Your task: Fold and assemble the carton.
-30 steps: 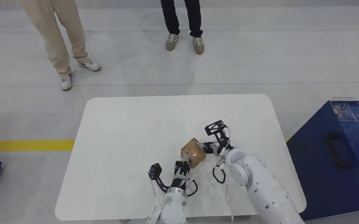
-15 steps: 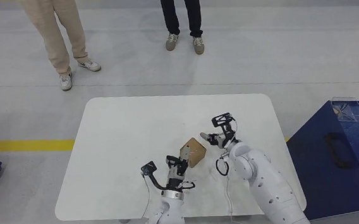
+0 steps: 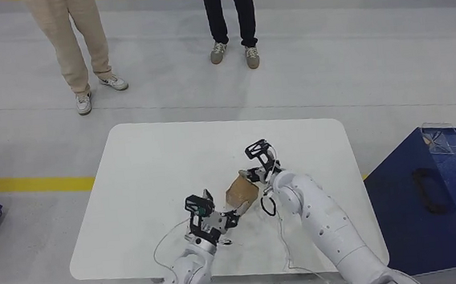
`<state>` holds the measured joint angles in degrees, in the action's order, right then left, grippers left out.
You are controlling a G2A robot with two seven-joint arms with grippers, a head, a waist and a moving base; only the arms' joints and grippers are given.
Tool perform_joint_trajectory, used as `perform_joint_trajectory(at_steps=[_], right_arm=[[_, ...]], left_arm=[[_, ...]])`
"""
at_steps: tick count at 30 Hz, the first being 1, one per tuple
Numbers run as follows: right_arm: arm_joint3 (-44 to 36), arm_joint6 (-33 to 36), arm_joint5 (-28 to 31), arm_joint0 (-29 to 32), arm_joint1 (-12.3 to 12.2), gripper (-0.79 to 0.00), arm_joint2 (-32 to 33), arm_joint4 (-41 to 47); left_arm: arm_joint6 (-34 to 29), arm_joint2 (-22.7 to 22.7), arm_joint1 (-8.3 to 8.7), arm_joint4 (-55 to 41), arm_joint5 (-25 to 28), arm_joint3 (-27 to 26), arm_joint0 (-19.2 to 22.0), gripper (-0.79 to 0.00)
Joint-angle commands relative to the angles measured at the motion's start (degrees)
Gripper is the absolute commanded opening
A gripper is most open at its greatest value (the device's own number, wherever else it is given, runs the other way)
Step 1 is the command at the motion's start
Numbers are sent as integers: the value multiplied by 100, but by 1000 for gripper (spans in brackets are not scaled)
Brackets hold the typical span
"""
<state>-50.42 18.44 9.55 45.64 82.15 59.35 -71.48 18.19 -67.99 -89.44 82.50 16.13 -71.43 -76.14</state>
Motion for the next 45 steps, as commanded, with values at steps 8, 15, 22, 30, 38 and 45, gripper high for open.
perform_joint_trajectory(at_steps=[8,15,22,30,38,45], right_arm=[[488,-349,66,-285,224,0,-403,196],[571,-788,-493,-277,190,0,-135,220],[80,-923,-581,28,85,0,164,233],[-519,-772,-589,408,-15,0,374,84],[-715,-652,-566,569,-66,0,522,35],[-790,-630,-559,624,-105,0,685,63]], left_arm=[[-84,75,90,738,-282,240,-64,0],[527,660,-120,543,-1571,821,99,0],[986,1034,-339,167,-2306,1688,545,0],[1132,1325,-512,36,-2533,2462,958,-200],[1238,1415,-607,-118,-2640,2811,1116,-345],[1379,1463,-649,-169,-2622,2843,1131,-582]])
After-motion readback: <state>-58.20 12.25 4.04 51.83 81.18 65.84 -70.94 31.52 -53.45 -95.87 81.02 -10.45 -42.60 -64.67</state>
